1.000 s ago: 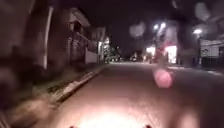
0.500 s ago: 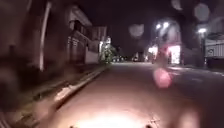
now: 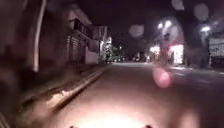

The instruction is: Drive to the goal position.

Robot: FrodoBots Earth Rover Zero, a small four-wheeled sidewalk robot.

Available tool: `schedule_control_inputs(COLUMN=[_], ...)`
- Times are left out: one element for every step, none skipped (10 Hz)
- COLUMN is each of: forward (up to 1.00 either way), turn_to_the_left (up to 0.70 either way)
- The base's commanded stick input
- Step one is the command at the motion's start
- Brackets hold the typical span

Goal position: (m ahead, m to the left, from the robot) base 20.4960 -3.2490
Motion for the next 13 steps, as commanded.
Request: schedule_control_inputs(forward=[0.70, 0.70, 0.70, 0.70, 0.70, 0.70, 0.70, 0.70, 0.70, 0.70, 0.70, 0.70, 0.70], turn_to_the_left=[-0.30, -0.32, -0.32, -0.32, -0.32, -0.23, -0.08, 0.00, 0.00, 0.00, 0.00, 0.00, 0.00])
